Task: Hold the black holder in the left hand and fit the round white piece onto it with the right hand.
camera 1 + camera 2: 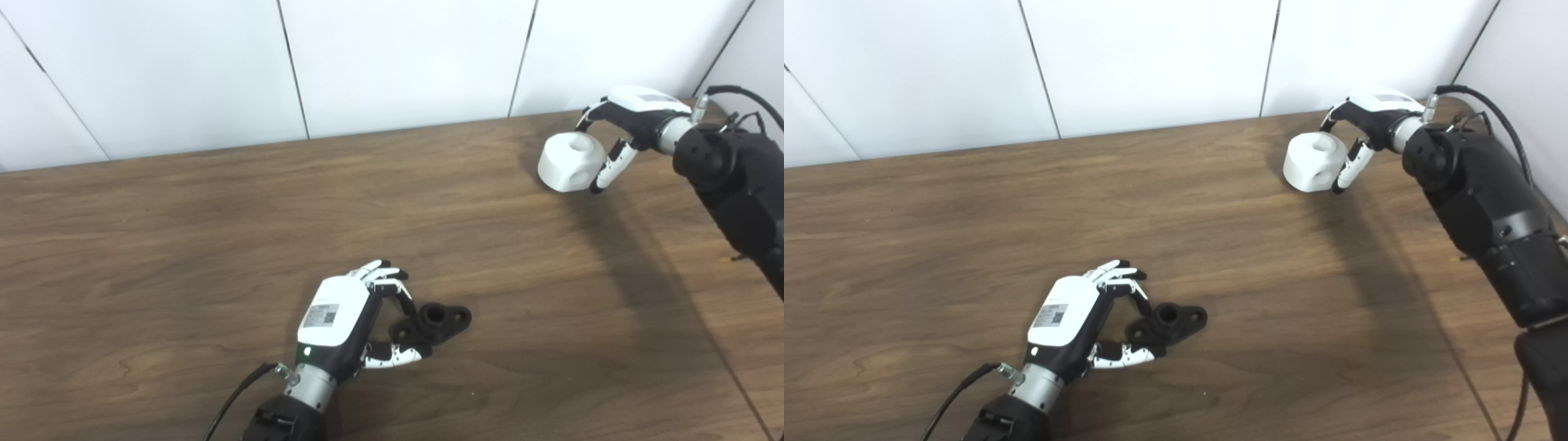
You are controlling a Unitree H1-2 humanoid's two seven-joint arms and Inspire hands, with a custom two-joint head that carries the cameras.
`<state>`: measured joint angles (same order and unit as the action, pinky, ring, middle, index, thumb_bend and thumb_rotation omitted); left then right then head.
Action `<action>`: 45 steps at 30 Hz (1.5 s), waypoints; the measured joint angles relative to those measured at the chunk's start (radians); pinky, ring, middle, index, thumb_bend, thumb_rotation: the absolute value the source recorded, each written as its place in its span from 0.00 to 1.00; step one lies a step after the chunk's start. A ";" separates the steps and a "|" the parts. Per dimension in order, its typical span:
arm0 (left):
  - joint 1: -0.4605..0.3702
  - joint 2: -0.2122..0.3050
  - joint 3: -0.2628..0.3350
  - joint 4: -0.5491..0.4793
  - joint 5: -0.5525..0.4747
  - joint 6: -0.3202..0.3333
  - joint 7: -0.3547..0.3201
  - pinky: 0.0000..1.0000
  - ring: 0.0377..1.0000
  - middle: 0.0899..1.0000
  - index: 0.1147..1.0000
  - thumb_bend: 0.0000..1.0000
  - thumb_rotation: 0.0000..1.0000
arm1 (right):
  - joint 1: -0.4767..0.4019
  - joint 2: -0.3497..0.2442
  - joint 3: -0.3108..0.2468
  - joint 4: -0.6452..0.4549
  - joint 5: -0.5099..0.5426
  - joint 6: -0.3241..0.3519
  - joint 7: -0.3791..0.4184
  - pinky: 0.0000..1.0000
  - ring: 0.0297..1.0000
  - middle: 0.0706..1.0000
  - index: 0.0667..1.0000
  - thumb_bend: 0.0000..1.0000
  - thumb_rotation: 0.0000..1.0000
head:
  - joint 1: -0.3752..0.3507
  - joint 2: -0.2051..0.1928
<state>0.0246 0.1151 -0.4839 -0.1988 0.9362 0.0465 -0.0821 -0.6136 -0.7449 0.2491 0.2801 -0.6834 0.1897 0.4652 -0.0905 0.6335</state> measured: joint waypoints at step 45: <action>-0.004 0.002 -0.006 0.007 -0.001 0.000 0.009 0.80 0.87 0.76 0.42 0.52 0.04 | -0.021 0.000 0.017 0.004 -0.006 0.000 0.016 1.00 1.00 0.92 0.76 0.94 0.21 | 0.008 0.018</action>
<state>0.0201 0.1167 -0.4900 -0.1922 0.9354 0.0461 -0.0733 -0.6346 -0.7448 0.2662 0.2839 -0.6895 0.1901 0.4816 -0.0828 0.6519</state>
